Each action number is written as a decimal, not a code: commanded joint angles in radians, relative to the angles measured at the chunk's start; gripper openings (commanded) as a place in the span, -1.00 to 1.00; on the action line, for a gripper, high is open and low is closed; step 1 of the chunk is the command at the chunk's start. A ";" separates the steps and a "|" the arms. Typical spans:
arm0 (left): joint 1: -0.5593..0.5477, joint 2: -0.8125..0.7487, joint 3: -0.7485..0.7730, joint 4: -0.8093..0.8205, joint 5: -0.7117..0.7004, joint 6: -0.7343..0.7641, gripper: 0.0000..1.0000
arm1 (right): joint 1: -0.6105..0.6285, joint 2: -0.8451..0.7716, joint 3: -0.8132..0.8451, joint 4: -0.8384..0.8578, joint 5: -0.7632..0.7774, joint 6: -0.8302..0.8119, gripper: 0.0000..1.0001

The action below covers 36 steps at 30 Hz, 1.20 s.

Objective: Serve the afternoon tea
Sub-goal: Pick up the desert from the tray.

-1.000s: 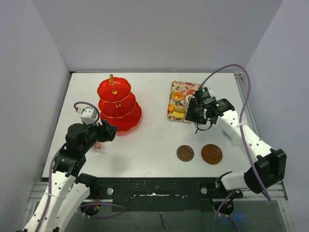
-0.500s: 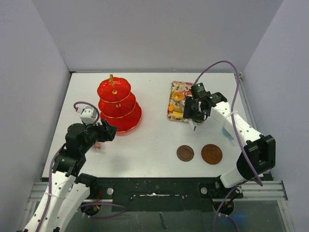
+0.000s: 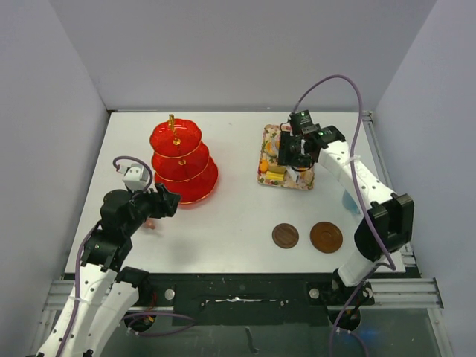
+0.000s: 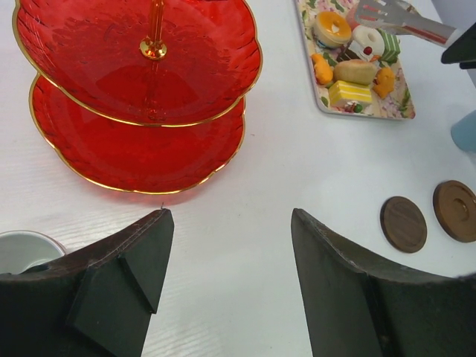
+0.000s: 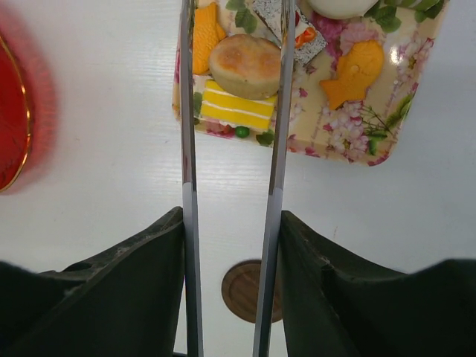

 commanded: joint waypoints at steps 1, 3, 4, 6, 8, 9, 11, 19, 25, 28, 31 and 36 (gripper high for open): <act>0.006 -0.002 0.015 0.051 0.017 0.006 0.24 | -0.027 0.067 0.075 0.030 0.006 -0.055 -0.06; 0.005 -0.001 0.015 0.052 0.018 0.006 0.24 | -0.035 0.090 0.094 0.032 -0.008 -0.068 -0.05; 0.006 -0.001 0.014 0.052 0.018 0.007 0.25 | -0.037 0.100 0.107 0.032 -0.008 -0.078 -0.03; 0.005 -0.002 0.013 0.052 0.019 0.007 0.25 | -0.039 0.116 0.123 0.034 -0.012 -0.093 -0.01; 0.007 -0.003 0.013 0.052 0.020 0.006 0.25 | -0.040 0.137 0.147 0.025 -0.016 -0.104 0.00; 0.008 -0.003 0.013 0.054 0.019 0.007 0.25 | -0.040 0.145 0.156 0.022 -0.017 -0.109 0.00; 0.008 -0.003 0.013 0.054 0.019 0.006 0.25 | -0.041 0.159 0.172 0.017 -0.021 -0.121 0.00; 0.009 -0.004 0.010 0.057 0.024 0.006 0.25 | -0.040 0.247 0.259 -0.028 -0.016 -0.140 0.04; 0.010 -0.005 0.010 0.057 0.025 0.006 0.25 | -0.040 0.292 0.294 -0.060 -0.001 -0.152 0.06; 0.011 -0.005 0.010 0.057 0.024 0.006 0.25 | -0.042 0.305 0.298 -0.059 -0.003 -0.161 0.09; 0.012 -0.006 0.010 0.058 0.025 0.006 0.25 | -0.041 0.324 0.307 -0.062 -0.005 -0.164 0.09; 0.013 -0.004 0.010 0.059 0.025 0.006 0.25 | -0.042 0.341 0.317 -0.069 -0.005 -0.167 0.08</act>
